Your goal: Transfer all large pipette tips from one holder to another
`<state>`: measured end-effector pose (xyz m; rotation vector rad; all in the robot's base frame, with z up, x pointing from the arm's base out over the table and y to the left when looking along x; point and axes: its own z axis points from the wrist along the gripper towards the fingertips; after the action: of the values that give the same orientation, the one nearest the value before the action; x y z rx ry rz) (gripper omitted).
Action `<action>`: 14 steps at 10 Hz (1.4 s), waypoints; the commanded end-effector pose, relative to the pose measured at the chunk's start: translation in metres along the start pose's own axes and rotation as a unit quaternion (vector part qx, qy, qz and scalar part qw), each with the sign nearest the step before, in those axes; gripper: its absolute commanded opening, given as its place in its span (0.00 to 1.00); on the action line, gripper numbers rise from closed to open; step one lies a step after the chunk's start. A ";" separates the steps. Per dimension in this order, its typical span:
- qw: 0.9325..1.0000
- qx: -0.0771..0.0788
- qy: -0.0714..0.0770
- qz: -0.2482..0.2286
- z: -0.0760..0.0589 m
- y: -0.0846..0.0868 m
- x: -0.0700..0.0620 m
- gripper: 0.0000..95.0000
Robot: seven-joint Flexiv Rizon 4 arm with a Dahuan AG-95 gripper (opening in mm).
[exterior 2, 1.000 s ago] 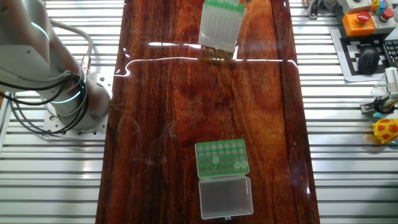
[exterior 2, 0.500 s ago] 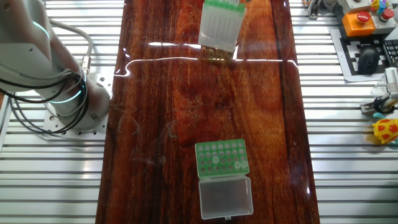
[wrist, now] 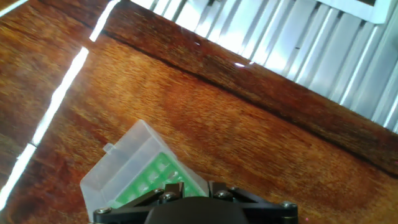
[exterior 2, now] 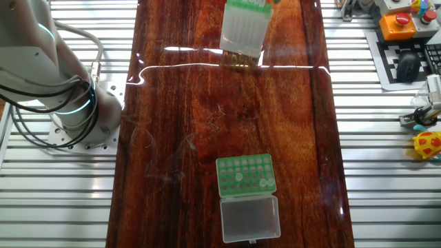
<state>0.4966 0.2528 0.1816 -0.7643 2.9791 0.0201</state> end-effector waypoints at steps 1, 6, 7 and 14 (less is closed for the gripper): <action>1.000 -0.001 0.000 -0.002 0.004 -0.004 0.001 0.20; 1.000 0.000 -0.003 -0.009 0.014 -0.006 0.001 0.20; 1.000 0.000 -0.003 -0.011 0.014 -0.006 0.001 0.20; 1.000 0.000 -0.004 -0.016 0.018 -0.003 0.010 0.20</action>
<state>0.4894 0.2463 0.1622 -0.8120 2.9598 0.0243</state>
